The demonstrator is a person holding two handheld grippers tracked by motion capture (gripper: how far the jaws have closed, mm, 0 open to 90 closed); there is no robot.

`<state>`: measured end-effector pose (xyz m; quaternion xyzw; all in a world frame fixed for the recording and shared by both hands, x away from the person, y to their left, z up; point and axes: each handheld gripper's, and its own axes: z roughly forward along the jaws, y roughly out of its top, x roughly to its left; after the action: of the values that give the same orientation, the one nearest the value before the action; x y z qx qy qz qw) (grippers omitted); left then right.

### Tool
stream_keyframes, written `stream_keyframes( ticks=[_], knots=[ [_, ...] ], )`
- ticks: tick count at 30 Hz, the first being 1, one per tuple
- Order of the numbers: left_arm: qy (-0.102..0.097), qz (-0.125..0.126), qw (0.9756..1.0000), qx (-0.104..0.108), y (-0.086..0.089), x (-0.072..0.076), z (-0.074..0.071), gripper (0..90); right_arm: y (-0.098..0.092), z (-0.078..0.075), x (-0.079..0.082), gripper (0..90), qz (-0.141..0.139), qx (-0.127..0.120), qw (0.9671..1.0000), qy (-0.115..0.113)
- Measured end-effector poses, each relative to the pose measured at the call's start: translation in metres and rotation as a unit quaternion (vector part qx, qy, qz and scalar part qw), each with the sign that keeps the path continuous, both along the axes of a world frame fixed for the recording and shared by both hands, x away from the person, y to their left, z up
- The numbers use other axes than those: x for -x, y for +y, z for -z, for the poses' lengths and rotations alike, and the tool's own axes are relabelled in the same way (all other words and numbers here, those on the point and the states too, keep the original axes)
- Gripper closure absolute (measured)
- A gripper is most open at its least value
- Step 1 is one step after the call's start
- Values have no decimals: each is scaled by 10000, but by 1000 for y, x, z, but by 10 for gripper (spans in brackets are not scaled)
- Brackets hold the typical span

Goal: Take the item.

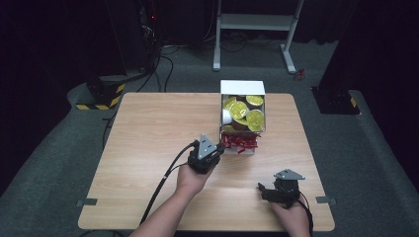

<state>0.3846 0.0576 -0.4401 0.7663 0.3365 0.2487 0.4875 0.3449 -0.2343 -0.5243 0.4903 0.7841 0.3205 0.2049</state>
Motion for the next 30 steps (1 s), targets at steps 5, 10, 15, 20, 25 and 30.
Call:
stream_keyframes(
  ticks=[5,10,15,20,25,30],
  knots=[
    [21,-34,10000,-21,-4,-3,4,571,0,0,0,138,-4,0,10000,9],
    [12,-356,9993,-111,-14,-12,7,390,0,0,0,138,-4,0,10000,9],
    [13,-338,9992,-209,-22,-20,7,444,0,0,0,138,-14,1,10000,-1],
    [22,-427,9989,-212,-23,-23,5,668,0,0,0,138,-6,-1,10000,8],
    [-10,-446,9985,-310,-19,-21,4,776,0,0,0,138,1,-1,10000,4],
    [-46,-416,9989,-220,-12,-16,2,807,0,0,0,138,-6,0,10000,8]
  ],
)
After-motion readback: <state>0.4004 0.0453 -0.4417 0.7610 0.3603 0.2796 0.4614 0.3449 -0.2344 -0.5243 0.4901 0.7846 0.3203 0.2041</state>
